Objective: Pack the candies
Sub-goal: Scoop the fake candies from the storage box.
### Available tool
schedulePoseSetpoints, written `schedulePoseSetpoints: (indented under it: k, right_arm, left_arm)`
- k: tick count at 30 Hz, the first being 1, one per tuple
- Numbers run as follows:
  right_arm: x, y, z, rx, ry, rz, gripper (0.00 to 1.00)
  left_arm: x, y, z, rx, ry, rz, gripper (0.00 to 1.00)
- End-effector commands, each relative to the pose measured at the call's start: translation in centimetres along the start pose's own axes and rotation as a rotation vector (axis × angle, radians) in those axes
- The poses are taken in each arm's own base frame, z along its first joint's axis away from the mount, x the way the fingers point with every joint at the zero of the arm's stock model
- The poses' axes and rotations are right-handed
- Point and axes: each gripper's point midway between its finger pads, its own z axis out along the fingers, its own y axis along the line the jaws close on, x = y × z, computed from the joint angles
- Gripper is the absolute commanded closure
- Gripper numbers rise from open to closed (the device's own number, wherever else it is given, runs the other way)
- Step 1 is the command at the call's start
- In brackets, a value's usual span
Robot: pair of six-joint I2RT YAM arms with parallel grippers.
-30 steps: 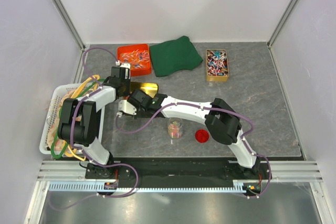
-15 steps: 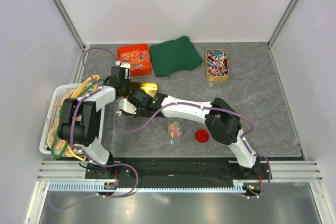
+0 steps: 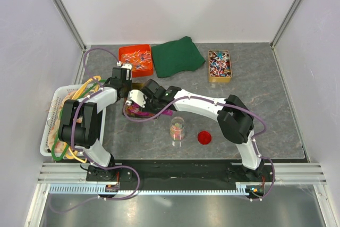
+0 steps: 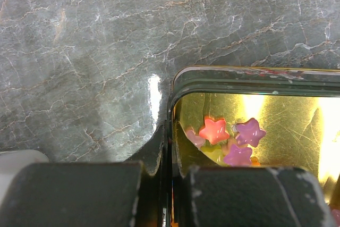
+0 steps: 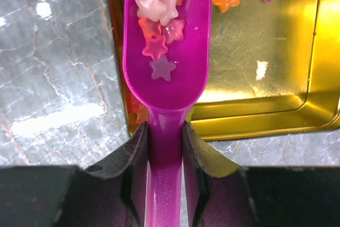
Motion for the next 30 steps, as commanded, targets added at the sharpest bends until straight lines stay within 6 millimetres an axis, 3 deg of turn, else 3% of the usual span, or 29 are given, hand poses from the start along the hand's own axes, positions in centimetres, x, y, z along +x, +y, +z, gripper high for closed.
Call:
schedulePoseSetpoints:
  k: [1,11,15,24,30]
  right_arm:
    - [-2.7,0.3,-2.2,-0.028,-0.143,0.030,1.00]
    - [-2.7,-0.4,-4.2,-0.070,-0.201,0.057,1.00]
    - [-3.0,-1.7,-6.5,-0.070,-0.242,0.047,1.00]
    - [-1.7,-0.9,-9.5,-0.118,-0.266,-0.021,1.00]
    - [-1.8,-2.2,-13.0,-0.079,-0.315,-0.049,1.00]
  left_arm:
    - [-2.7,-0.1,0.1,0.004,-0.088,-0.049,0.98]
    - [-2.6,0.2,0.5,0.002,-0.083,-0.058,0.98]
    - [-2.4,0.4,0.8,0.020,-0.073,-0.078,0.98]
    - [-2.9,0.0,0.6,0.105,-0.085,-0.085,0.98]
    - [-3.0,0.7,0.4,0.141,-0.089,-0.101,0.98]
